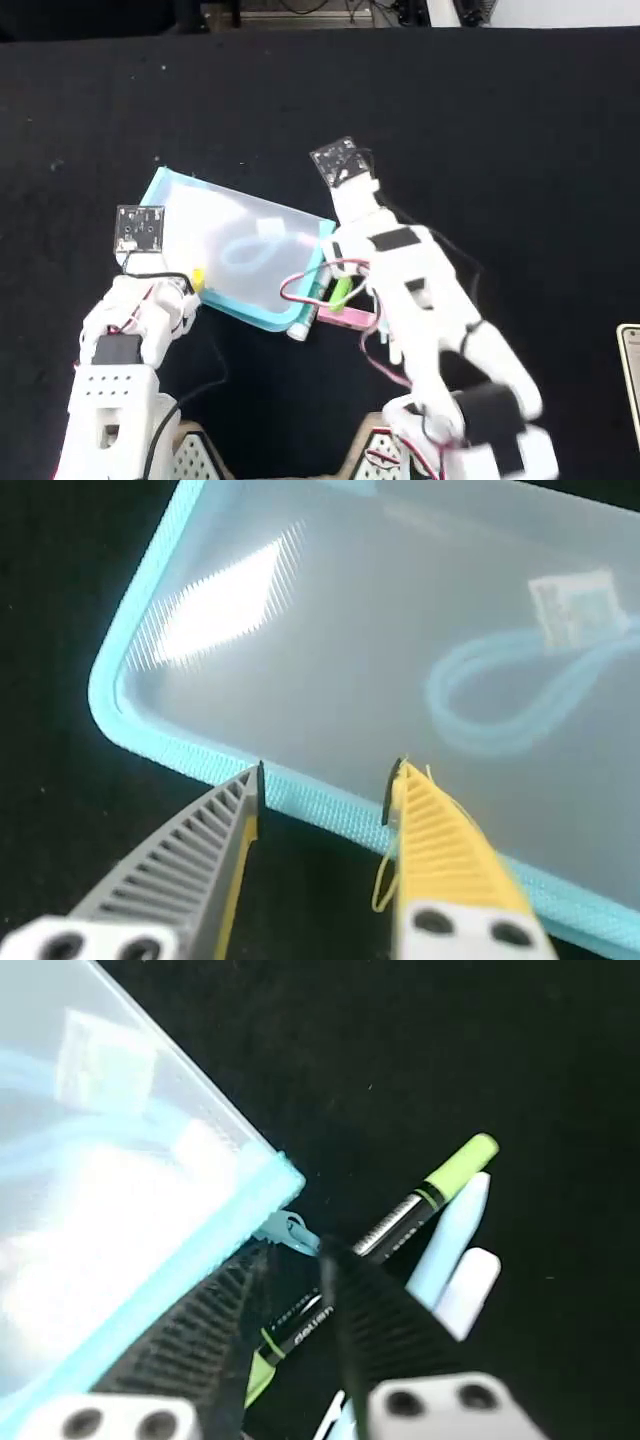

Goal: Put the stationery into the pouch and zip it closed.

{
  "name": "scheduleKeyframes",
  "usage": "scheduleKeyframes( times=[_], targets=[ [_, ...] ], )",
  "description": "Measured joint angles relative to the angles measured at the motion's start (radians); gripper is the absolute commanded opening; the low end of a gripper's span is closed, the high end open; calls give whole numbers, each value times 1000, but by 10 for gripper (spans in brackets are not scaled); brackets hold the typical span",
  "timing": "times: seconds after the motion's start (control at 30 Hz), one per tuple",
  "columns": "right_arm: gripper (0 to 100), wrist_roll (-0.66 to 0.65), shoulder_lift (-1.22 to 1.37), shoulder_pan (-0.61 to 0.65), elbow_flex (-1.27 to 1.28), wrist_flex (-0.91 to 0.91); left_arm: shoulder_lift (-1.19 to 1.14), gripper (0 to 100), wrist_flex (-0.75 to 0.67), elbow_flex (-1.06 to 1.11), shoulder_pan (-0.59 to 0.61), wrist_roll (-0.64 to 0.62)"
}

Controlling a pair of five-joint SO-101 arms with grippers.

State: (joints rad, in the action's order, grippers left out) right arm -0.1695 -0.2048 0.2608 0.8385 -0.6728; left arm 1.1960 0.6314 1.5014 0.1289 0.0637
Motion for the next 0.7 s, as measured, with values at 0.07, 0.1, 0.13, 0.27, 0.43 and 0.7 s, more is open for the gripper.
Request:
scheduleKeyframes(
  times=[0.07, 0.1, 0.13, 0.27, 0.43, 0.7],
  targets=[
    [230, 0, 54, 0, -40, -25, 29, 216, 0, 11, 0, 0],
    [227, 0, 71, 0, -58, -38, 43, 216, 0, 18, 0, 0],
    [224, 0, 77, 0, -68, -51, 57, 216, 0, 26, 0, 0],
    [224, -2, 86, 0, -83, -58, 114, 216, 0, 51, 0, 0],
    [223, -37, 95, 0, -75, 3, 180, 216, 0, 83, 0, 0],
    [221, -120, 141, 55, -18, 146, 250, 216, 51, 91, 0, 0]
  ],
)
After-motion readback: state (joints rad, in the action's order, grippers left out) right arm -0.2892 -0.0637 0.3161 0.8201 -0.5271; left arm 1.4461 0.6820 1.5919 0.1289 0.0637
